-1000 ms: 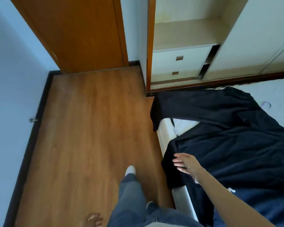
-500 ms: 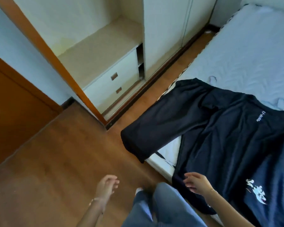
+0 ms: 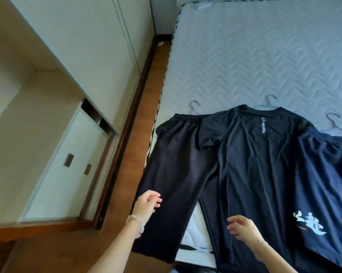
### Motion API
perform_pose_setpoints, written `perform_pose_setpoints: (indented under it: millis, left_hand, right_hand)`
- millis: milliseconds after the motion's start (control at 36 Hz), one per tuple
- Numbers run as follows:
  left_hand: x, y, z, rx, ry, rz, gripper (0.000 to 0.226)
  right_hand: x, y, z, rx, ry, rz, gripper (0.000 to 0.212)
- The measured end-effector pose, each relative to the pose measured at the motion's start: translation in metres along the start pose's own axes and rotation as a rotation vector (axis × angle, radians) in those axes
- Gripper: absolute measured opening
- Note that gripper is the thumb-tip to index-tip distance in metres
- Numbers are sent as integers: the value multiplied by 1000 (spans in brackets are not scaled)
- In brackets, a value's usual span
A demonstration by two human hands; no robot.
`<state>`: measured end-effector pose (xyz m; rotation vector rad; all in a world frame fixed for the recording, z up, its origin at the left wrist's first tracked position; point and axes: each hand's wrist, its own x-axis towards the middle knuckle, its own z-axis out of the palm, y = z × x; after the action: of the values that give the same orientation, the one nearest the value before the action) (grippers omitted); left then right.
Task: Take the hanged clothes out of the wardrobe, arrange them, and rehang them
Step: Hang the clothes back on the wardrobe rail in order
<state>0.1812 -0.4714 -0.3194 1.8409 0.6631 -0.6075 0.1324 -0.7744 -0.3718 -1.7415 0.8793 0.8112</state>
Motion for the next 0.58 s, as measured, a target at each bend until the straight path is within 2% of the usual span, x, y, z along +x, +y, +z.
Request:
perform_pose_setpoints:
  millis: [139, 250, 333, 472, 528, 583]
  left_hand:
    - [98, 64, 5, 184, -44, 105, 17]
    - [195, 110, 21, 337, 27, 220, 19]
    - [272, 130, 36, 501, 78, 341, 28]
    - [367, 154, 54, 659, 159, 355, 40]
    - [392, 159, 60, 726, 172, 363, 38]
    - [409, 161, 67, 684, 157, 306, 35]
  right_hand:
    - [41, -38, -1, 4, 47, -55, 28]
    - [86, -58, 1, -37, 96, -91, 27]
    - [128, -62, 4, -80, 146, -136, 27]
    - [175, -47, 6, -94, 161, -136, 25]
    - [182, -41, 8, -101, 167, -137, 26]
    - [188, -36, 8, -104, 186, -155, 29]
